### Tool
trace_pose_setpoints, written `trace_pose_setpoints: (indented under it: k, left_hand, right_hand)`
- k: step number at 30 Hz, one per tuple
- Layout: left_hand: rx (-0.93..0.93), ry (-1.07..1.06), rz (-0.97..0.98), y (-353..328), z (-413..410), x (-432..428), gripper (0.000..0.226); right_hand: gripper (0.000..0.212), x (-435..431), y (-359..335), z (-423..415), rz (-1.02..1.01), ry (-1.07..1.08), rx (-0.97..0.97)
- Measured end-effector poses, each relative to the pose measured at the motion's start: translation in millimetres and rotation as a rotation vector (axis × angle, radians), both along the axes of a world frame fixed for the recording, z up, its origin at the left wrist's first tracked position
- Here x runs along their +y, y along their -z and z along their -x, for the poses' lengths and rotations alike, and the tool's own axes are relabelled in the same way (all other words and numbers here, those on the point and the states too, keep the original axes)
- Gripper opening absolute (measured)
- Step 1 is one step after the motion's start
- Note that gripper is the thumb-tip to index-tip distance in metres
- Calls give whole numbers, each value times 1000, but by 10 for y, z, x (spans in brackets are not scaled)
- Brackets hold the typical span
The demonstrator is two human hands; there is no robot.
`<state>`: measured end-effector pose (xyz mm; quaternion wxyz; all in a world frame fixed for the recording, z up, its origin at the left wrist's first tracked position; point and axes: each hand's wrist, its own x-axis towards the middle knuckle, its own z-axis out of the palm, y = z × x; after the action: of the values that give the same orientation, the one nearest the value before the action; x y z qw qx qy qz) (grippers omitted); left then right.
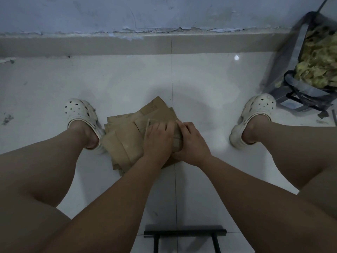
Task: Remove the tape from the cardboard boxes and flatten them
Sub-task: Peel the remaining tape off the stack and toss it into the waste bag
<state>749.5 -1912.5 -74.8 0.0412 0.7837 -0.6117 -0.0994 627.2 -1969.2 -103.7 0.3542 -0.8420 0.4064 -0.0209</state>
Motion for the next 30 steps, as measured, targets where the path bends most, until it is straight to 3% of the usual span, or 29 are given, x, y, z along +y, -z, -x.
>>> trace_pose_setpoints:
  k: [4,9,14,20,25,30]
  left_hand:
    - [71,-130,9,25,-69,-113,29]
    - [291,-272,-96,-74,-153,-233,19]
    - [553,-334,-60,-135,-220,-218,21]
    - [812,-540,-25,-169,-202,-108,26]
    - [549,-470,4,-237,-116,-251,22]
    - [445,-656,-116,-338,-52,-378,54]
  right_hand:
    - [107,57,-64,-84,46,16,-85]
    - [117,90,-142,-90,21,79,-140]
    - [110,19,-170,-102,-48,128,-169]
    - [105,-86,-211,-145,-108,39,-172]
    - [99,-8,-222,-177,42,171,-197]
    - [88,60,-213,-208,276,150,-125]
